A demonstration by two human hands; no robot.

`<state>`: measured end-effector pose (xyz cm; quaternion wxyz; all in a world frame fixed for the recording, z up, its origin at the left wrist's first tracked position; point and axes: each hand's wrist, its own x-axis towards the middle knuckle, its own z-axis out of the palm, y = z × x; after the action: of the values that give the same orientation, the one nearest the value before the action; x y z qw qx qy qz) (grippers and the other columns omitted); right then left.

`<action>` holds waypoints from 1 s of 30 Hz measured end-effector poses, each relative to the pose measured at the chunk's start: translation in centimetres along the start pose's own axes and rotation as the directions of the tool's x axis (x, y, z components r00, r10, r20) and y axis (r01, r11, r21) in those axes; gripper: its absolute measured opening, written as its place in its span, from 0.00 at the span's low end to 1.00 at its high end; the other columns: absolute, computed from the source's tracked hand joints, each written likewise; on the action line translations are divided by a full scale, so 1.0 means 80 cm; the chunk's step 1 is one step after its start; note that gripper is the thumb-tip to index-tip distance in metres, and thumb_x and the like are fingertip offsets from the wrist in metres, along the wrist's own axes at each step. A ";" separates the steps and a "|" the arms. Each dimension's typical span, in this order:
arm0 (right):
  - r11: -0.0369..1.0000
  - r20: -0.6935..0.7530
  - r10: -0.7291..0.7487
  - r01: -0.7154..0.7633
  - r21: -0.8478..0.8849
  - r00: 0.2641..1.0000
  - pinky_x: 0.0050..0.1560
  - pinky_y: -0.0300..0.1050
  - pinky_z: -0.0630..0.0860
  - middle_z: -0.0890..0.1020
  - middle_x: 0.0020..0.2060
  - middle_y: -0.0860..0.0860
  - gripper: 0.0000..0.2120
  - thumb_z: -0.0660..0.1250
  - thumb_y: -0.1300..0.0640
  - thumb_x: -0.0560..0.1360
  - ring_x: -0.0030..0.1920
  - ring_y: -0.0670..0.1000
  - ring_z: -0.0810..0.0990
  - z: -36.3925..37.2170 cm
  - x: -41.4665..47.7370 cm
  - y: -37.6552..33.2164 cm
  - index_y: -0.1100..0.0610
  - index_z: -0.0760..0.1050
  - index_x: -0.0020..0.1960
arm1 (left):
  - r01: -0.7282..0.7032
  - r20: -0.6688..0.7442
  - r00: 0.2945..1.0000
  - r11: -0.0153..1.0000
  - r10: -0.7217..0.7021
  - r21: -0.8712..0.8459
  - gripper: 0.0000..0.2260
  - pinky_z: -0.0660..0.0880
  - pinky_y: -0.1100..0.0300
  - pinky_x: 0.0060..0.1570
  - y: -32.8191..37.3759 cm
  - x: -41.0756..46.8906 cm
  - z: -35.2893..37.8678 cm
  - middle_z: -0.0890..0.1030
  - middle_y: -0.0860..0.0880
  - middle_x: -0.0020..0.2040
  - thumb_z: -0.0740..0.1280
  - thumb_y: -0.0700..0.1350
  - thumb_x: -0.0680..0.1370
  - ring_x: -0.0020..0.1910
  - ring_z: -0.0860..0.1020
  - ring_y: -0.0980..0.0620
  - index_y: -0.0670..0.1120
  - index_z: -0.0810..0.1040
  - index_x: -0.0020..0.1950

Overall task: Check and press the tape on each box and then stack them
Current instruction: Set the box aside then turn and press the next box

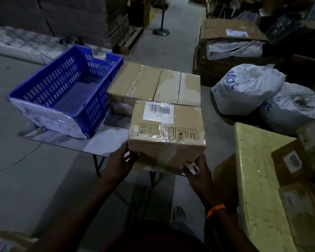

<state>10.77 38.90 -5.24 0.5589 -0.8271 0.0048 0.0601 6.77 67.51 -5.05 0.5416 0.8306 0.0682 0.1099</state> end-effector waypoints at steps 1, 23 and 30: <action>0.999 0.034 -0.011 0.012 -0.032 0.999 0.65 0.42 0.76 0.76 0.68 0.45 0.32 0.76 0.56 0.75 0.69 0.49 0.74 0.002 0.001 0.001 0.44 0.65 0.73 | -0.002 0.004 1.000 0.999 0.002 0.053 0.25 0.78 0.66 0.58 0.000 -0.002 0.002 0.78 0.56 0.64 0.72 0.40 0.78 0.61 0.78 0.64 0.53 0.70 0.73; 0.957 0.107 -0.034 0.063 -0.285 0.994 0.42 0.27 0.72 0.79 0.47 0.43 0.12 0.69 0.52 0.81 0.49 0.45 0.81 0.023 0.093 0.004 0.53 0.79 0.63 | 0.104 -0.105 0.991 0.975 -0.085 0.196 0.23 0.74 0.66 0.48 -0.031 0.016 0.013 0.83 0.45 0.61 0.64 0.53 0.80 0.53 0.79 0.54 0.48 0.72 0.75; 0.963 0.034 0.017 -0.007 -0.269 0.999 0.52 0.44 0.77 0.82 0.54 0.55 0.18 0.69 0.46 0.80 0.54 0.54 0.82 0.037 0.137 0.015 0.54 0.79 0.66 | 0.117 -0.042 0.993 0.981 -0.112 0.154 0.22 0.72 0.56 0.60 -0.033 0.064 0.018 0.79 0.43 0.67 0.66 0.46 0.83 0.61 0.75 0.53 0.47 0.69 0.77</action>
<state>21.30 41.80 -8.58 0.4410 -0.8940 -0.0086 0.0785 12.10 68.53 -7.49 0.4792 0.8632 0.1333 0.0867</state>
